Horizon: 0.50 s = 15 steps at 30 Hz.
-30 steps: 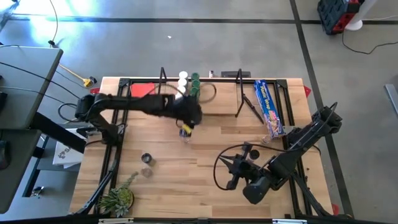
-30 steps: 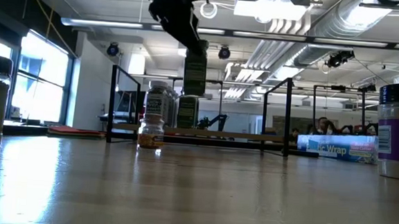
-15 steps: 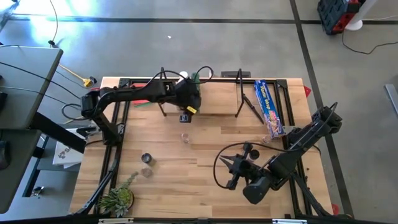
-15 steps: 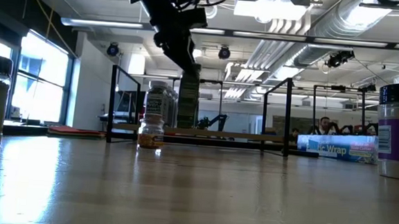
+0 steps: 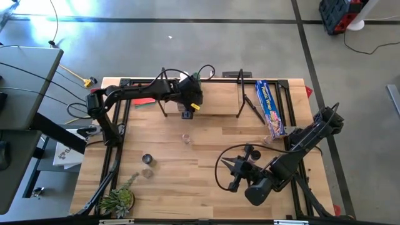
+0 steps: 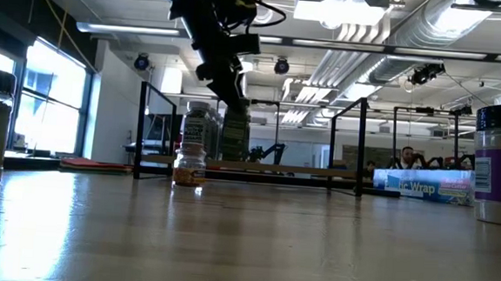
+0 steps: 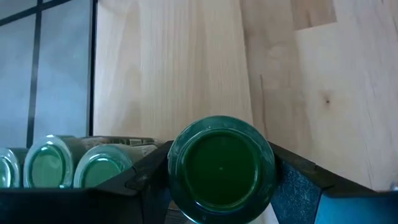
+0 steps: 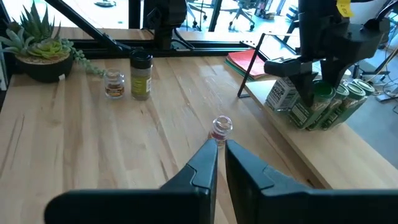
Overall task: Shelf spices
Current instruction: Put the green seasoning bottle on the shelf
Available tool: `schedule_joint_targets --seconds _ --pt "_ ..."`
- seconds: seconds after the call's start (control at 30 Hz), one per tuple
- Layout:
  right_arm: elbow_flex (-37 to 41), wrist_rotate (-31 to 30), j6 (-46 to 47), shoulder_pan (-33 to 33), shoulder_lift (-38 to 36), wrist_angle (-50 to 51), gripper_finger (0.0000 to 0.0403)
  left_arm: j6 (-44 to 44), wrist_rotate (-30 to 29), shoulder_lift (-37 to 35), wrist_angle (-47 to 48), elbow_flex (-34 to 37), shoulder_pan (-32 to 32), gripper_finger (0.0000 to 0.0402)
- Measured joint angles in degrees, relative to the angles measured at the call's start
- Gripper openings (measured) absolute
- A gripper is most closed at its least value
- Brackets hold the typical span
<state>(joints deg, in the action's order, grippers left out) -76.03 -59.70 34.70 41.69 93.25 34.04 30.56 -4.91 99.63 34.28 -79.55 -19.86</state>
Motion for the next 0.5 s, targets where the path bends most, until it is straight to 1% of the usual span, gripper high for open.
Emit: schedule_joint_targets --seconds 0.5 --pt "0.0 0.11 0.02 0.0 0.0 -0.44 0.0025 0.14 -0.02 0.0 0.37 0.0 -0.02 0.0214"
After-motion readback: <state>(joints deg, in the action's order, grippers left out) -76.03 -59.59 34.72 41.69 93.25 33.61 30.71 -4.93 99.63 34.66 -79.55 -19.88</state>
